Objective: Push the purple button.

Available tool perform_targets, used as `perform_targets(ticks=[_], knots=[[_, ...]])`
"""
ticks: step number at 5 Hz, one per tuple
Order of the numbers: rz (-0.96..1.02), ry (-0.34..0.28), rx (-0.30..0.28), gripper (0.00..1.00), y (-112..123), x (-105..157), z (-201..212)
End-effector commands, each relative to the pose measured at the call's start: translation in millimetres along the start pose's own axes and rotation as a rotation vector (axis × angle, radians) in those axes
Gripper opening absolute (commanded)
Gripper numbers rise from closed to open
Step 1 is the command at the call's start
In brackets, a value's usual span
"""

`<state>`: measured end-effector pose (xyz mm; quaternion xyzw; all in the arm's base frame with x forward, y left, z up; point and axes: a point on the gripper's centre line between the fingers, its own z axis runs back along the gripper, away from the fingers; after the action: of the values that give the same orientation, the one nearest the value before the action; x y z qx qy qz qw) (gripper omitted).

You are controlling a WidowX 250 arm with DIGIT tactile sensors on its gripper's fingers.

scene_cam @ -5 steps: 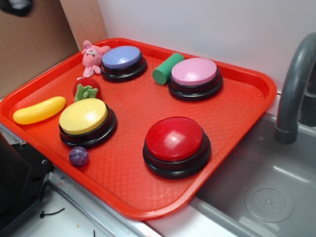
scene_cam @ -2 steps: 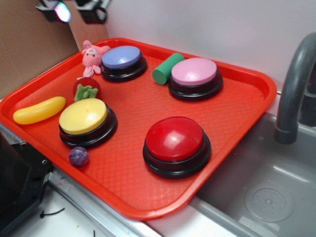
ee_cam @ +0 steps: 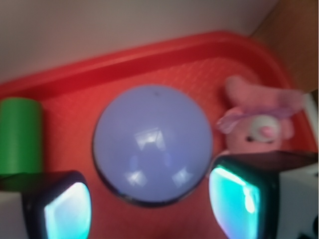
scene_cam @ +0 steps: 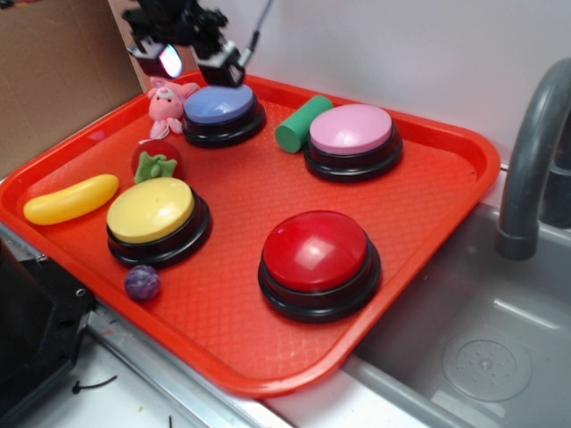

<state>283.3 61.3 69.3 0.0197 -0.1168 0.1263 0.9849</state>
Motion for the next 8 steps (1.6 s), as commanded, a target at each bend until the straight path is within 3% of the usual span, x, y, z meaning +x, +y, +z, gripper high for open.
perform_targets(ticks=[1, 2, 3, 4, 5, 7, 8], knots=[[-0.025, -0.011, 0.003, 1.0, 9.9, 11.9, -13.1], [-0.037, 0.02, -0.005, 1.0, 9.7, 10.3, -22.3], [-0.055, 0.052, 0.035, 1.0, 9.3, 3.3, -20.1], [-0.204, 0.05, 0.039, 1.0, 3.3, 1.2, 15.8], [-0.225, 0.082, 0.078, 1.0, 1.4, -4.7, 59.0], [-0.225, 0.057, 0.044, 1.0, -0.8, -22.2, 97.1], [-0.191, 0.103, 0.033, 1.0, -1.8, -31.4, 111.1]])
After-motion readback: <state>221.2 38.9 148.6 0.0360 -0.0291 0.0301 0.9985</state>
